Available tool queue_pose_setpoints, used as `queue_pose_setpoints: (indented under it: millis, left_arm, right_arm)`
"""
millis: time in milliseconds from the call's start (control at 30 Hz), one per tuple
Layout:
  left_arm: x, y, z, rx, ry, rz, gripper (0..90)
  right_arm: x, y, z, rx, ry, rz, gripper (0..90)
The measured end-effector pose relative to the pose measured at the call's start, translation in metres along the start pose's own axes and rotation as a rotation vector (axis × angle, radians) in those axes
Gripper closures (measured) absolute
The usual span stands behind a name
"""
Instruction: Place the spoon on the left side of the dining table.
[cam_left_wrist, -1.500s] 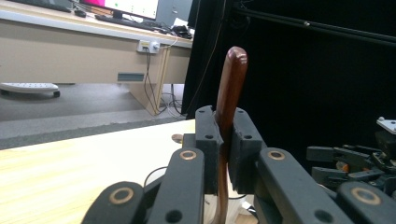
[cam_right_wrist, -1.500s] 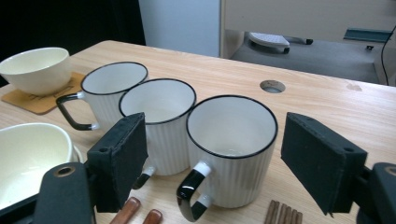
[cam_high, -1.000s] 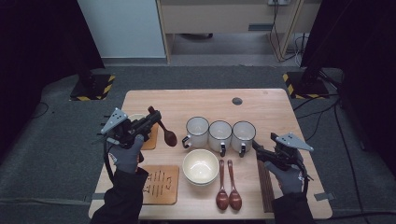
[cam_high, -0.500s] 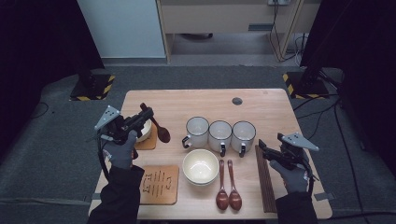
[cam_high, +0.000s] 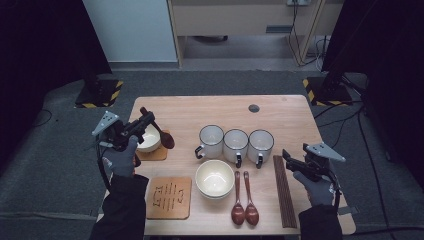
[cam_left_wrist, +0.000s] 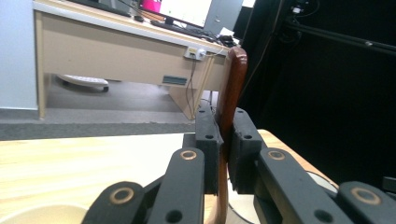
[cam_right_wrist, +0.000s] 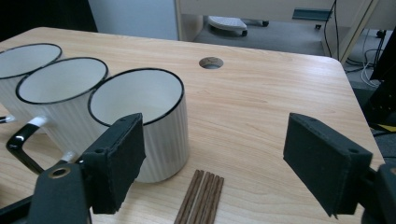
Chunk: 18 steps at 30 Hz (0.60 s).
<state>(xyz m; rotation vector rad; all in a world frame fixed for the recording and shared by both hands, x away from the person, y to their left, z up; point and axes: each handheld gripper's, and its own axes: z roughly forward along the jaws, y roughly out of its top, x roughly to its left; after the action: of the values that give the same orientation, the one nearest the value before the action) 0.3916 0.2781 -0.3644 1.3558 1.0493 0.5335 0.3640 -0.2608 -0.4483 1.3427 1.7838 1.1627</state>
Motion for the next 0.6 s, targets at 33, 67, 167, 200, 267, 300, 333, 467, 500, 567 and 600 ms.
queue_pose_setpoints:
  millis: [33,67,167,200,267,300,333,467,500,567,600]
  left_arm:
    - [0.002,0.0,0.0,-0.001,0.004,-0.001,82.8]
    - [0.004,0.0,0.0,-0.001,0.008,-0.003,82.8]
    - [0.009,0.001,0.0,-0.002,0.02,-0.005,82.8]
    - [0.011,0.001,0.0,-0.001,0.025,-0.004,82.8]
    - [0.015,0.002,0.001,0.0,0.034,-0.004,82.8]
    - [0.017,0.002,0.001,0.0,0.039,-0.006,82.8]
    - [0.019,0.002,0.001,0.0,0.041,-0.007,82.8]
    - [0.026,0.002,0.002,0.002,0.058,-0.009,82.8]
    - [0.027,0.002,0.002,0.002,0.061,-0.01,82.8]
    - [0.031,0.002,0.003,0.003,0.071,-0.01,82.8]
    - [0.033,0.002,0.003,0.004,0.073,-0.011,82.8]
  right_arm:
    - [-0.001,0.0,0.0,0.0,-0.004,-0.001,20.5]
    - [-0.002,-0.001,0.001,0.001,-0.007,0.001,20.5]
    - [-0.005,-0.002,0.001,0.006,-0.018,0.001,20.5]
    - [-0.006,-0.003,0.001,0.008,-0.021,0.0,20.5]
    - [-0.007,-0.004,0.002,0.012,-0.03,0.002,20.5]
    - [-0.008,-0.004,0.002,0.014,-0.031,0.001,20.5]
    - [-0.009,-0.005,0.002,0.016,-0.033,-0.001,20.5]
    - [-0.011,-0.008,0.004,0.029,-0.042,-0.002,20.4]
    - [-0.011,-0.008,0.005,0.031,-0.045,-0.003,20.4]
    - [-0.013,-0.009,0.006,0.035,-0.049,-0.004,20.3]
    - [-0.014,-0.01,0.006,0.039,-0.048,-0.003,20.3]
